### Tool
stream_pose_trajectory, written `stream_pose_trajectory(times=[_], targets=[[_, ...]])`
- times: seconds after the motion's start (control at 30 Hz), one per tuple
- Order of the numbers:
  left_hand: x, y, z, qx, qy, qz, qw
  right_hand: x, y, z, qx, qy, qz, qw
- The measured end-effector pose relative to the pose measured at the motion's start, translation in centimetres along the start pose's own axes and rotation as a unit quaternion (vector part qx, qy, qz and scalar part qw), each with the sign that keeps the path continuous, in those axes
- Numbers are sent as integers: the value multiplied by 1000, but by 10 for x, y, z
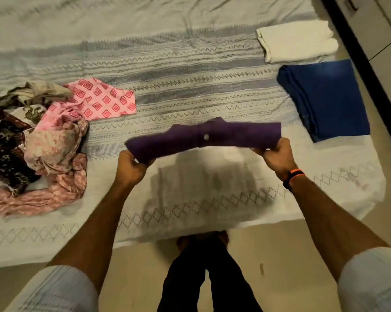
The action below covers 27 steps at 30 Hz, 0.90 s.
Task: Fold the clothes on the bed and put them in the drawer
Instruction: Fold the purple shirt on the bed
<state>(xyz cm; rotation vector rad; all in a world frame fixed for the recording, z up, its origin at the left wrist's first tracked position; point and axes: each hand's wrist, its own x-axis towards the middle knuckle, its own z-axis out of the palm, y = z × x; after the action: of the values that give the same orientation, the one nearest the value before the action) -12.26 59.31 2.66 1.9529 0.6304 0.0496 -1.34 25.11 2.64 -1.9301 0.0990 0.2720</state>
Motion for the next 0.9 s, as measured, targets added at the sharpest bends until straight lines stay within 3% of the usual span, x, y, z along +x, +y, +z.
stream_pose_trajectory(times=[0.07,0.1,0.17,0.2,0.33,0.47,0.7,0.9], targets=[[-14,-39,-10,175,-167,45,969,-12,35,-15,-191,-123,28,974],[-21,-57,-14,283,-243,22,928,-20,52,-21,-311,-198,57,928],[-39,-86,-16,406,-302,-61,860,-38,83,-30,-445,-272,106,847],[-46,-93,-14,408,-303,-87,857,-46,90,-30,-448,-271,120,843],[-62,-91,5,323,-247,-135,904,-58,94,-13,-377,-221,142,888],[-55,-82,17,286,-209,-154,922,-51,80,8,-335,-180,139,914],[-44,-75,28,238,-168,-178,940,-41,73,31,-320,-128,137,929],[-31,-88,46,156,-102,-260,947,-31,89,41,-300,-88,199,929]])
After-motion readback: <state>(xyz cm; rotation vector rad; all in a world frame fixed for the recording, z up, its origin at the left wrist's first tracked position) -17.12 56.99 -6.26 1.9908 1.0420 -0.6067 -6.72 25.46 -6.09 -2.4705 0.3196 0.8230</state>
